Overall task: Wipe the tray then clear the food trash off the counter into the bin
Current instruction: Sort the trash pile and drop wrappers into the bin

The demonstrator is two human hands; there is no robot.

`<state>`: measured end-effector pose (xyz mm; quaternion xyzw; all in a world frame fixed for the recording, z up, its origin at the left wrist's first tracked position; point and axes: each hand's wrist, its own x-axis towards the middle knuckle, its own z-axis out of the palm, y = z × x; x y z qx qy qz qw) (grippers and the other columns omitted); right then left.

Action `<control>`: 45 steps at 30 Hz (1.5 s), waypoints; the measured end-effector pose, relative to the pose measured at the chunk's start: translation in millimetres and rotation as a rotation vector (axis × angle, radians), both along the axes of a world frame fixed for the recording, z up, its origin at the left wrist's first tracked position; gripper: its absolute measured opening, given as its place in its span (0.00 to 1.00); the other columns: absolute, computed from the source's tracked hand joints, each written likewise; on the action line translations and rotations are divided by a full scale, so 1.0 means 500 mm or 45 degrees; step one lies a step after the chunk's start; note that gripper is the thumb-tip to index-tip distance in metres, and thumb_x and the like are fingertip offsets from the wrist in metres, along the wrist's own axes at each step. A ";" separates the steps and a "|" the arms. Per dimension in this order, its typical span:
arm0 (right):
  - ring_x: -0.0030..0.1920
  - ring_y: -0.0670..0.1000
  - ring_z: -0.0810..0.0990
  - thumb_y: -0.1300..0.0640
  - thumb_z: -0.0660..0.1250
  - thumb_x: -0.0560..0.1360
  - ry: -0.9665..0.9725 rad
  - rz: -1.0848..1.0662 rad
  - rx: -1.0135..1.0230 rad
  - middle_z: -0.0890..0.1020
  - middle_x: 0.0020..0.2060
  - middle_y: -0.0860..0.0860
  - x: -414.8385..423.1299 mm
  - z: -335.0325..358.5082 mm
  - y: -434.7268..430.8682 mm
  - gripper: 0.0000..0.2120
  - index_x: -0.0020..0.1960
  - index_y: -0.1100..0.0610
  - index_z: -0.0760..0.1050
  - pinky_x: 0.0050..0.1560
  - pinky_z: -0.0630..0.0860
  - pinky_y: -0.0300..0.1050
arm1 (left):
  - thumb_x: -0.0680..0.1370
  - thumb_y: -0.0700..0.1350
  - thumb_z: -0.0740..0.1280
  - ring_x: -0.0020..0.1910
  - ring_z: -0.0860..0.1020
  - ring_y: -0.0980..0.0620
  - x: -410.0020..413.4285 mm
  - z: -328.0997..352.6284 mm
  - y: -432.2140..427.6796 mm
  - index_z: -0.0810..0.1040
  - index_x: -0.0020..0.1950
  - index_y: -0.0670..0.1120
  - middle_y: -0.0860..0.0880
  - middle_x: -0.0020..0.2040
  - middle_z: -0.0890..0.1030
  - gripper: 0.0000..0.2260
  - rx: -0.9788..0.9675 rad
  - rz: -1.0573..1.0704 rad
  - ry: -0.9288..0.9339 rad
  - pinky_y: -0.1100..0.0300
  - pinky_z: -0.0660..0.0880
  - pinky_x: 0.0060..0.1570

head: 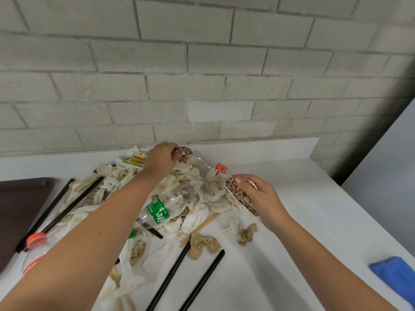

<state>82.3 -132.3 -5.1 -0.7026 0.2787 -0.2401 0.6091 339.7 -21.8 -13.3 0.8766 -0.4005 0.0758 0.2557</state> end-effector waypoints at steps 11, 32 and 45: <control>0.46 0.54 0.84 0.51 0.61 0.79 -0.105 -0.129 0.670 0.84 0.47 0.53 -0.298 -0.034 0.034 0.13 0.57 0.58 0.76 0.36 0.81 0.47 | 0.75 0.44 0.70 0.42 0.84 0.53 -0.495 0.029 0.099 0.80 0.48 0.49 0.52 0.42 0.85 0.03 -0.624 -0.160 1.163 0.61 0.79 0.40; 0.38 0.55 0.83 0.59 0.66 0.76 0.415 -0.444 1.137 0.85 0.40 0.58 -1.032 -0.345 0.006 0.08 0.53 0.63 0.77 0.27 0.79 0.42 | 0.75 0.38 0.67 0.39 0.83 0.48 -1.274 -0.352 0.025 0.75 0.56 0.44 0.44 0.48 0.83 0.10 0.228 0.051 1.778 0.57 0.81 0.43; 0.73 0.56 0.60 0.38 0.66 0.72 0.728 -0.206 1.052 0.59 0.75 0.53 -1.083 -0.428 -0.004 0.44 0.78 0.54 0.47 0.70 0.60 0.54 | 0.73 0.48 0.72 0.67 0.70 0.49 -1.344 -0.492 -0.013 0.61 0.74 0.43 0.47 0.69 0.70 0.33 0.546 -0.007 1.563 0.66 0.66 0.56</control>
